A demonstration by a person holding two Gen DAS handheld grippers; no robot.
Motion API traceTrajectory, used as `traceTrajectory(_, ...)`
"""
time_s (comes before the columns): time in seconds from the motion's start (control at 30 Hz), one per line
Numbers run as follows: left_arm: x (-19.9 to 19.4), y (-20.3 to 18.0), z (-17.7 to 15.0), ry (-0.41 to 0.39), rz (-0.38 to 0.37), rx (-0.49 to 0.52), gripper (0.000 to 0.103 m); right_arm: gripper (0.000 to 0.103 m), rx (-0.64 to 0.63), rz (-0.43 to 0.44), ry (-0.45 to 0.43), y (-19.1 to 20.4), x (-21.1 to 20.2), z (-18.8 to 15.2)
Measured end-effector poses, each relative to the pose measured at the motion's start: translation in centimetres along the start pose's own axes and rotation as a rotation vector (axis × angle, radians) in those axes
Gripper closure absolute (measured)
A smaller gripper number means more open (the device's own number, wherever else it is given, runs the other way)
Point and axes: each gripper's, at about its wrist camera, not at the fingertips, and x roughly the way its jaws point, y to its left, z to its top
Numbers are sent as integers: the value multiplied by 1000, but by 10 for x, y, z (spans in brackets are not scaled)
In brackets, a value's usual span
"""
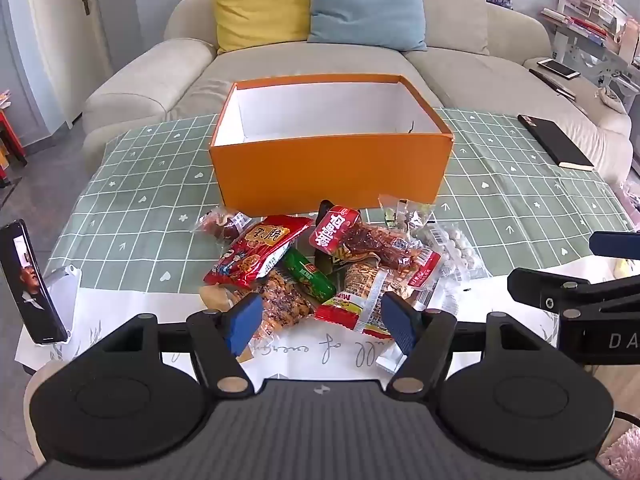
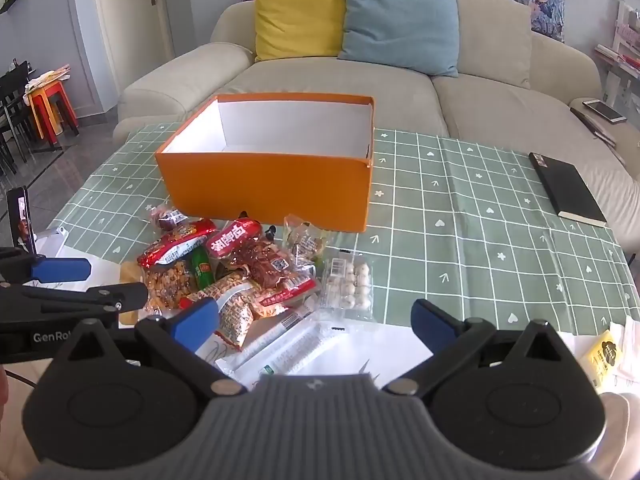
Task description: Organize snacks
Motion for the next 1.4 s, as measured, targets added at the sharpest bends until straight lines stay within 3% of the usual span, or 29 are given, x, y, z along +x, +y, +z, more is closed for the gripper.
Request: traceTrajectory(1.4,-6,-4,1,-43,-34,8,27,4,12,6,14,-2,2,-2)
